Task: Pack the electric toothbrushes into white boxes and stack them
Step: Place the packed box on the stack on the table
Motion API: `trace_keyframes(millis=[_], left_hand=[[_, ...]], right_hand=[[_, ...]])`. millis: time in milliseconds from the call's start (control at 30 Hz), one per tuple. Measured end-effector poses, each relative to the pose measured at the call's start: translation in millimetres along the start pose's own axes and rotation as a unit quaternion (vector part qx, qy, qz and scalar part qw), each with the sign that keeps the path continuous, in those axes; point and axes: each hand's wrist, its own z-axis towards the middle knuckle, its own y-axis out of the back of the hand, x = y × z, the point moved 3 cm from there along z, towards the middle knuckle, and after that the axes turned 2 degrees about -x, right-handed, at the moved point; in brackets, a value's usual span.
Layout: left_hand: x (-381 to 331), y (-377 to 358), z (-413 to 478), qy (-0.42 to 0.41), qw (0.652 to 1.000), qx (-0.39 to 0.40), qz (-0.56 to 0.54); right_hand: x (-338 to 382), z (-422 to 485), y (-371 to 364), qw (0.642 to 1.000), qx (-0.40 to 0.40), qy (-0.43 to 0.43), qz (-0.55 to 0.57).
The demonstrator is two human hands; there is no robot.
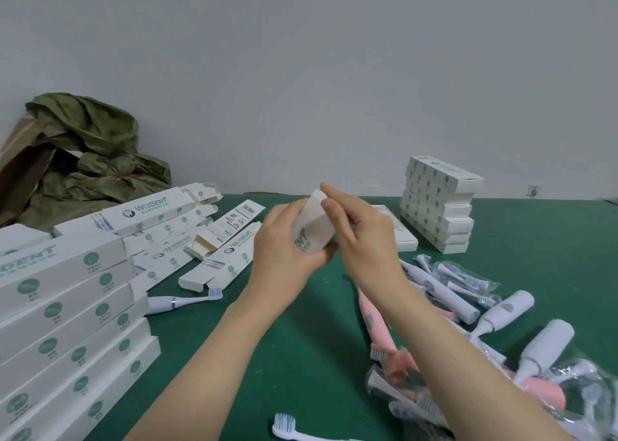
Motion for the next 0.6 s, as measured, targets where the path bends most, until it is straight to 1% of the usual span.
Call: trace_keyframes(millis=[100,167,233,300,333,400,433,500,533,567,600], left_hand=[[-4,2,1,0.014,1.000,-0.014,-0.018],[-6,4,-1,0.016,0.999,-0.021,-0.020],[-2,5,-2,0.036,0.999,-0.016,-0.011],[0,3,-1,0.047,0.998,0.022,0.019],[-1,3,0,0.035,0.998,0.047,0.030],[-3,2,2,0.019,0.995,0.089,0.040],[-3,1,2,0.023,0.992,0.114,0.045],[-1,0,-2,0.031,0.982,0.179,0.051],[1,-2,-4,0.032,0.976,0.210,0.050],[3,-5,-7,0.029,0.970,0.234,0.055],[4,-8,-9,0.022,0.966,0.247,0.075]], right_hand=[[2,-5,-6,0.994,0.019,0.066,-0.087],[5,-6,-9,0.990,0.042,0.072,-0.111],[9,-4,-9,0.987,0.073,0.064,-0.127],[12,2,0,0.980,0.109,0.059,-0.155],[11,5,8,0.977,0.126,0.058,-0.161],[10,10,23,0.966,0.191,0.044,-0.168],[8,9,28,0.952,0.243,0.028,-0.184],[3,4,31,0.904,0.330,0.009,-0.273],[2,1,30,0.878,0.355,0.014,-0.322],[0,-2,30,0.860,0.363,0.019,-0.359],[-3,-2,33,0.854,0.354,0.021,-0.381]])
